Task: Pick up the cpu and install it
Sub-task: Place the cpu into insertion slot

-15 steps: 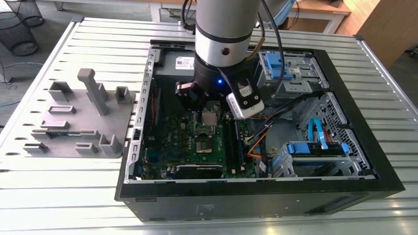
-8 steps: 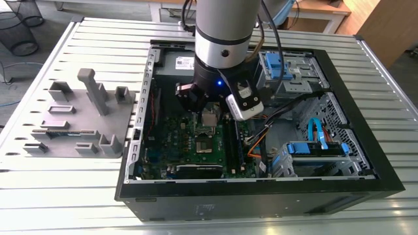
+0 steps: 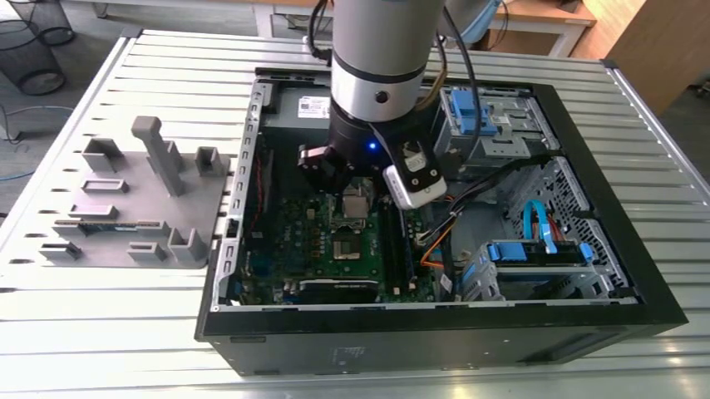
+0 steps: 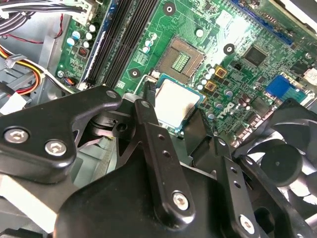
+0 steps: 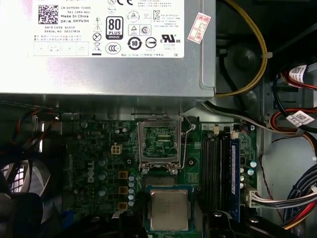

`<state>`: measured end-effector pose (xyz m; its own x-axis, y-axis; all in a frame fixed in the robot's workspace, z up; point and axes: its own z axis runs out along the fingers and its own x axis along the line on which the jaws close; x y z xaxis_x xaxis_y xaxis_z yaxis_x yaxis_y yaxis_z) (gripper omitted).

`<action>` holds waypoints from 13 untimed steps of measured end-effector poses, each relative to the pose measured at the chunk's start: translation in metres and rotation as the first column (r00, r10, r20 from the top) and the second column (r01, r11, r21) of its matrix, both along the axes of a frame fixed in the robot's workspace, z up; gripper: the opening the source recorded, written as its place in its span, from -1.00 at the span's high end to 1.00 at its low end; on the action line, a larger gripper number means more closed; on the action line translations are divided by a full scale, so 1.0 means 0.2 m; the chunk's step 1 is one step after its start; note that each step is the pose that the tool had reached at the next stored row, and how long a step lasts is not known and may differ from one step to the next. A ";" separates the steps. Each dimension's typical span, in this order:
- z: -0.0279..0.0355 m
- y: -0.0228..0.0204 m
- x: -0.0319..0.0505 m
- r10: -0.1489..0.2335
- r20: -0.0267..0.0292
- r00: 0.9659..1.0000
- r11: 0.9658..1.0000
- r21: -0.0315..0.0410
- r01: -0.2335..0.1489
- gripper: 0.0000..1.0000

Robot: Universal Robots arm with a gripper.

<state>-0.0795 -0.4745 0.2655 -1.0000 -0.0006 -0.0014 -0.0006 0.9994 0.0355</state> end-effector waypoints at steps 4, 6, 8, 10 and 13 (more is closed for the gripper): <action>-0.011 -0.001 0.000 0.000 0.000 1.000 1.000 -0.001 0.000 0.06; -0.017 -0.001 0.000 0.000 0.000 1.000 1.000 -0.002 0.000 0.06; -0.023 -0.002 0.000 0.000 0.000 1.000 1.000 -0.004 0.000 0.06; -0.031 -0.002 0.000 0.000 0.000 1.000 1.000 -0.006 0.000 0.06; -0.047 -0.002 0.000 0.000 0.000 1.000 1.000 -0.006 0.000 0.06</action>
